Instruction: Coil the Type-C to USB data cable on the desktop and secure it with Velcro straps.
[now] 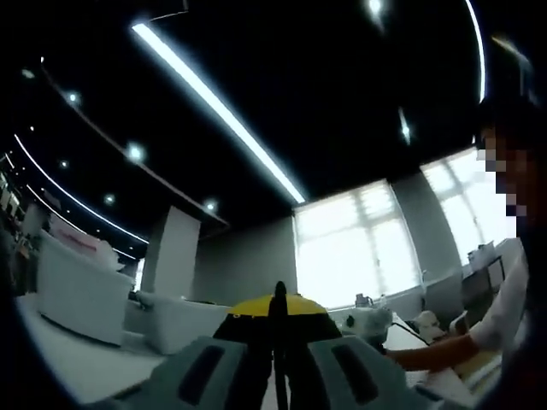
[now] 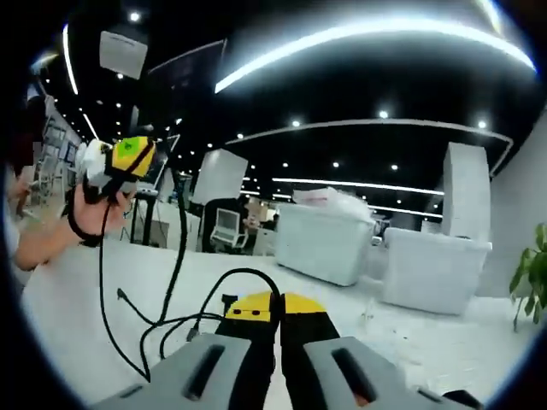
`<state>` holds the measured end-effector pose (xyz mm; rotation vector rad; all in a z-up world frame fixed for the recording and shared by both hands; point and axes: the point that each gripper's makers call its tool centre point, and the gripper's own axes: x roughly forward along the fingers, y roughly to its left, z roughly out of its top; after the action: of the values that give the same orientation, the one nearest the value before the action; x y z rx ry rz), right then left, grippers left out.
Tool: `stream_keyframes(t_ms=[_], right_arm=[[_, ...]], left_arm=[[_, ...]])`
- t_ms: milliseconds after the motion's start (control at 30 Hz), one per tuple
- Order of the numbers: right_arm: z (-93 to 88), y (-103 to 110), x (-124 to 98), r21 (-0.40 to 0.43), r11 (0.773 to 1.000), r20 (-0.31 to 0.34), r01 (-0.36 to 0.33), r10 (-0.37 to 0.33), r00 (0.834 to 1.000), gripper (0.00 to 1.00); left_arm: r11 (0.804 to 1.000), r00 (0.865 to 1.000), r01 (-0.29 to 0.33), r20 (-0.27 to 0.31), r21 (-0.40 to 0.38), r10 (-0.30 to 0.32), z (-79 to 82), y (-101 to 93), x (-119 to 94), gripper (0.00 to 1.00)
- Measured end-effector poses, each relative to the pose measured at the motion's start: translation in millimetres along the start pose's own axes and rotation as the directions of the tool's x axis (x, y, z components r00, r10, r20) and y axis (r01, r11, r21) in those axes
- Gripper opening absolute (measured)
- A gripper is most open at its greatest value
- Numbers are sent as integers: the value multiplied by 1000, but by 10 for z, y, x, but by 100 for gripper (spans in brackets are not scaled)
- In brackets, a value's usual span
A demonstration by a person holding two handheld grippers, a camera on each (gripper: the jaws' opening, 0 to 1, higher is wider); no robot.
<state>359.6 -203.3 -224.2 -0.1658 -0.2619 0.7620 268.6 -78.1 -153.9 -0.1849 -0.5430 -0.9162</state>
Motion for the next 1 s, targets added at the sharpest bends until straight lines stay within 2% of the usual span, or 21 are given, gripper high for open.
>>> stream_keyframes(t_ms=[133, 167, 333, 467, 633, 700, 867, 1000], right_arm=[[215, 160, -18, 12, 999, 74, -47, 46, 996, 1], [257, 193, -22, 18, 998, 88, -55, 53, 995, 1], [420, 404, -46, 23, 993, 141, -114, 109, 984, 1], [540, 532, -83, 43, 983, 186, -178, 167, 968, 1], [601, 659, -124, 55, 969, 209, -241, 225, 952, 1], [622, 696, -135, 62, 964, 219, -259, 240, 946, 1], [607, 679, -130, 46, 966, 202, -253, 240, 950, 1], [546, 629, -115, 63, 968, 178, -244, 229, 957, 1]], left_arm=[[998, 999, 23, -35, 54, -21, -91, -86, 37, 4], [994, 998, 38, -51, 101, -33, -117, -123, 48, 4], [967, 991, 102, -108, 233, -78, -209, -292, 93, 4], [940, 986, 119, -147, 320, -75, -290, -319, 105, 4], [911, 983, 98, -179, 400, -27, -351, -230, 97, 4], [907, 983, 97, -181, 409, -23, -365, -214, 97, 5], [882, 982, 88, -191, 463, 2, -405, -175, 105, 5], [873, 982, 56, -186, 485, 41, -403, -99, 92, 5]])
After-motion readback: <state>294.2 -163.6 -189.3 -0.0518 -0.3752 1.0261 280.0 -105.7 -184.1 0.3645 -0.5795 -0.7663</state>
